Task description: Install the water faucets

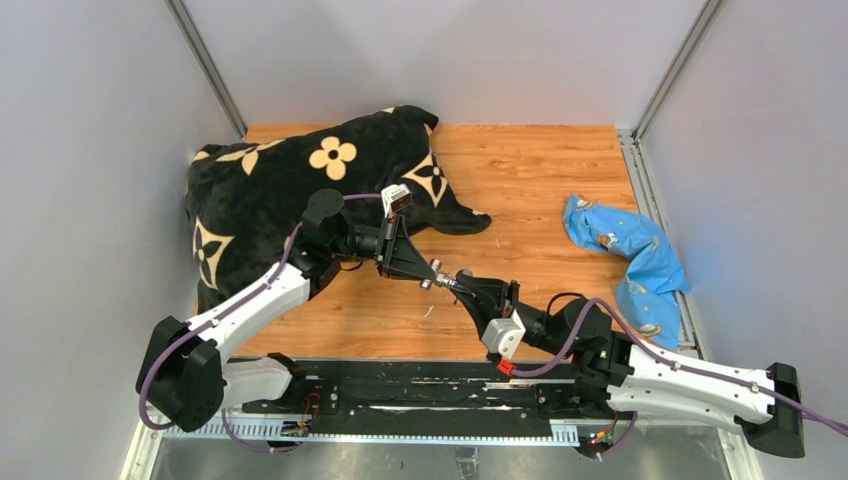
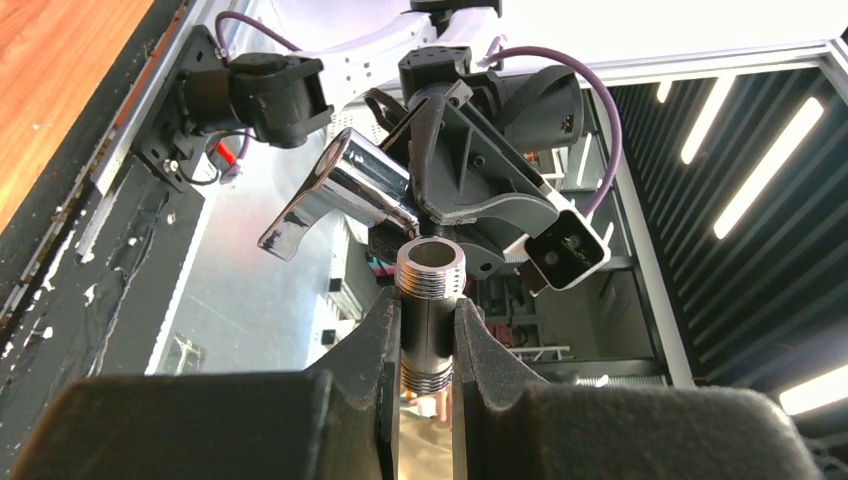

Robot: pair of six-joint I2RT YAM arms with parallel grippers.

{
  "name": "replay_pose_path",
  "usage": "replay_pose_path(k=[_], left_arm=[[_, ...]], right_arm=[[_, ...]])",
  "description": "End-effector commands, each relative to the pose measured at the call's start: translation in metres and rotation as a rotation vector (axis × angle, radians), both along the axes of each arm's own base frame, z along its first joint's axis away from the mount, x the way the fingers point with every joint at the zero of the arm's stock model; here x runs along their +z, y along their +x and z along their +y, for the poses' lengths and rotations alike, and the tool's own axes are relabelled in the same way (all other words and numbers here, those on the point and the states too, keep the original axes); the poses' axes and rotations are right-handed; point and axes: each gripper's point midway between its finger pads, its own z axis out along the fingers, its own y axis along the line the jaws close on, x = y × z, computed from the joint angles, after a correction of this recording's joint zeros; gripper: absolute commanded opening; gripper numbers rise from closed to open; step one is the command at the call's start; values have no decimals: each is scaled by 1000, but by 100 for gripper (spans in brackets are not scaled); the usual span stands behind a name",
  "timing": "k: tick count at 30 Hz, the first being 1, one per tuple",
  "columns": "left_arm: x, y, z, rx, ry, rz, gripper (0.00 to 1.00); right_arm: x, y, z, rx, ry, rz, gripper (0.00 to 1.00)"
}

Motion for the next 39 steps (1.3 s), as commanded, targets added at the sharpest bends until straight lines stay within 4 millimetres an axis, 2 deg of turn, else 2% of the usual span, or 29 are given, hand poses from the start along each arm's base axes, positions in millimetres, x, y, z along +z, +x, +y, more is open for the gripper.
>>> replay_pose_path(k=[1, 5, 15, 26, 39], left_arm=[[-3, -3, -2, -9, -21, -59, 0], [-3, -3, -1, 4, -28, -88, 0], [-2, -4, 0, 1, -39, -131, 0], [2, -6, 1, 19, -54, -176, 1], [9, -3, 3, 79, -86, -295, 0]], right_arm=[[9, 0, 3, -9, 55, 98, 1], [8, -3, 4, 8, 78, 198, 1], [7, -13, 10, 64, 43, 301, 1], [11, -9, 12, 54, 127, 450, 1], [28, -18, 19, 153, 233, 707, 1]])
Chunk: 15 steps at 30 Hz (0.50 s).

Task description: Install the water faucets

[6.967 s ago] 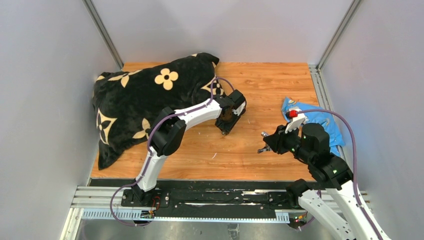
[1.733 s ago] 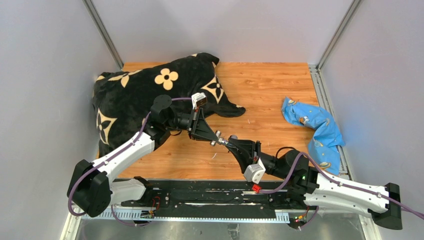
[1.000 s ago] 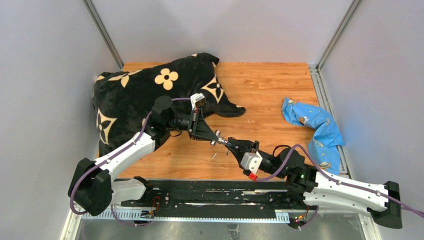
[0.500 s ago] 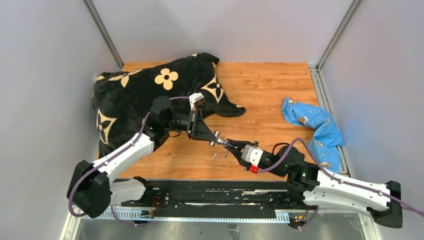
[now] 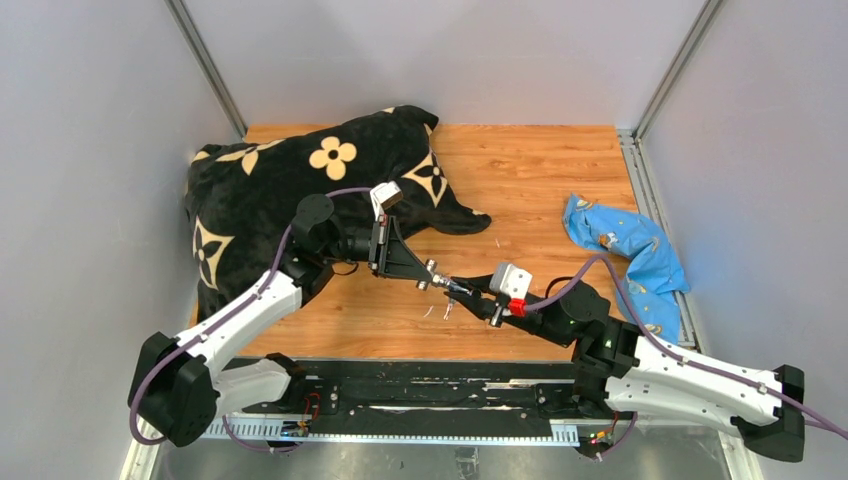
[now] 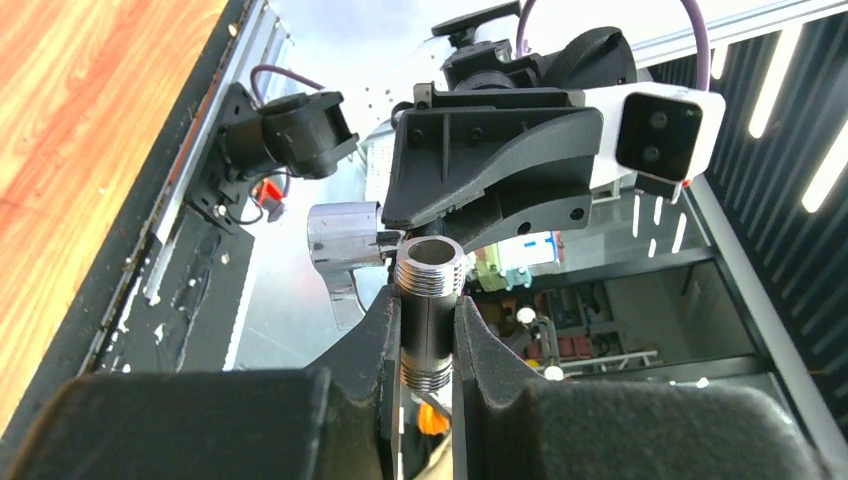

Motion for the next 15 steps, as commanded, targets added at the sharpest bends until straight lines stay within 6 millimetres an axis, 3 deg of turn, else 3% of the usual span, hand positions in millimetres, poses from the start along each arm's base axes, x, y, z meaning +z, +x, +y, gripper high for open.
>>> replay_pose_path(k=[1, 5, 15], left_arm=[[9, -3, -2, 22, -47, -133, 0], [10, 2, -3, 53, -56, -183, 0], [21, 2, -2, 93, -87, -290, 0]], right_arm=[[35, -17, 10, 108, 156, 109, 0], [40, -23, 9, 146, 199, 189, 1], [41, -17, 13, 190, 216, 461, 1]])
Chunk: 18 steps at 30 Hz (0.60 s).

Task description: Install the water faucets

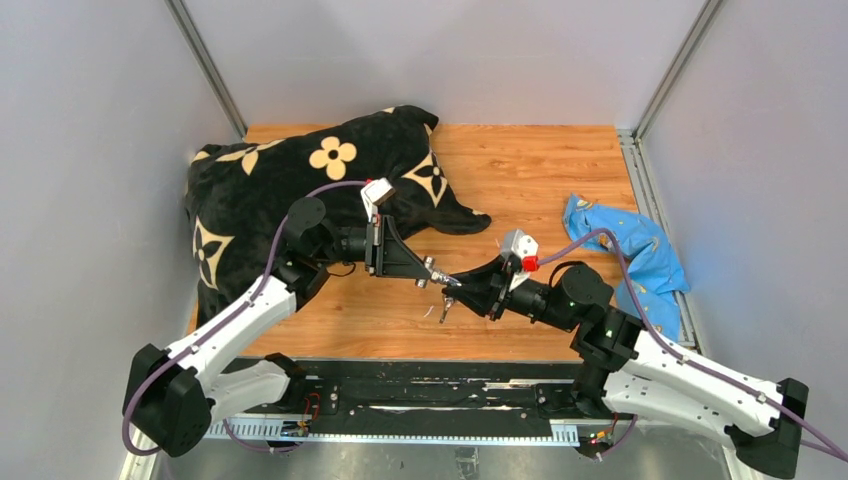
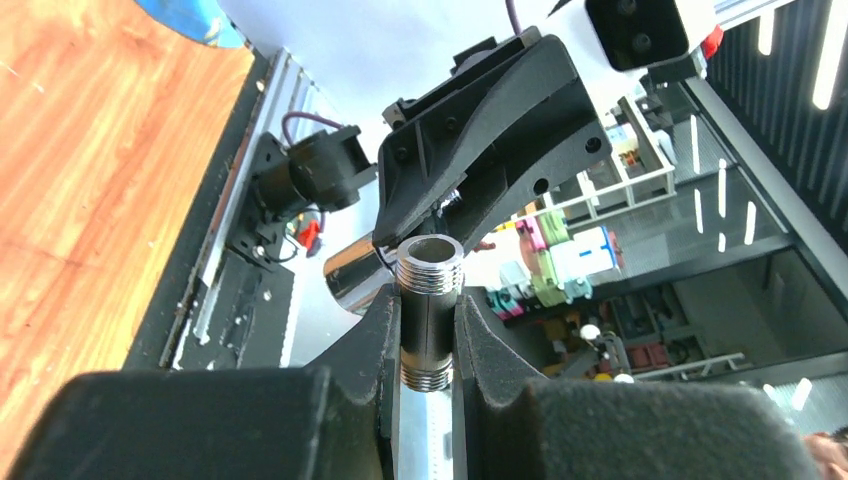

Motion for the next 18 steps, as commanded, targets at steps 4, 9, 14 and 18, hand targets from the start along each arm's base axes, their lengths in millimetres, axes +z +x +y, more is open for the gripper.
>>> replay_pose_path(k=[4, 9, 14, 18], left_arm=[[21, -1, 1, 84, -79, -257, 0], [26, 2, 7, 161, -101, -420, 0], [20, 7, 3, 142, -80, -416, 0], [15, 13, 0, 150, -69, -425, 0]], right_arm=[[36, -9, 15, 171, 149, 273, 1], [38, 4, 17, 251, 202, 519, 1], [37, 7, 21, 316, 218, 673, 1], [41, 5, 22, 350, 228, 754, 1]])
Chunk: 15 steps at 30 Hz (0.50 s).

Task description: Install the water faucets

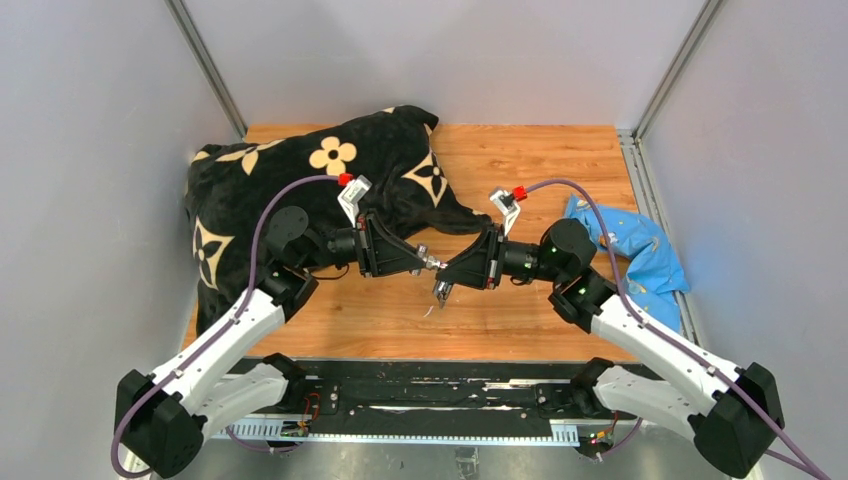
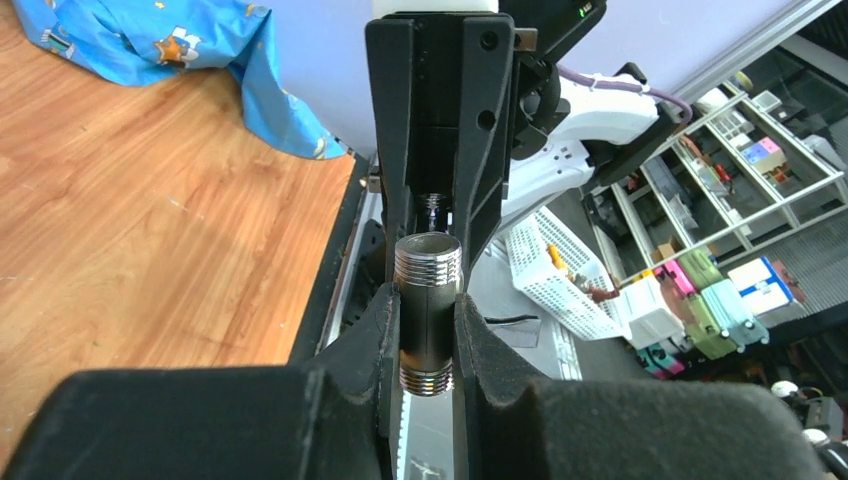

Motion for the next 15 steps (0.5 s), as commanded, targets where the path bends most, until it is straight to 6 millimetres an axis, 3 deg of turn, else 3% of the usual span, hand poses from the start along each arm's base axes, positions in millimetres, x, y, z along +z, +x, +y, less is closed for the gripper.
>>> replay_pose_path(k=[1, 7, 15], left_arm=[[4, -2, -9, -32, -5, -105, 0], [6, 5, -11, -14, -1, -141, 0], [7, 8, -9, 23, -7, -196, 0]], right_arm=[[35, -14, 6, 103, 94, 128, 1], [21, -2, 1, 90, 0, 389, 1], [45, 15, -12, 124, 240, 647, 0]])
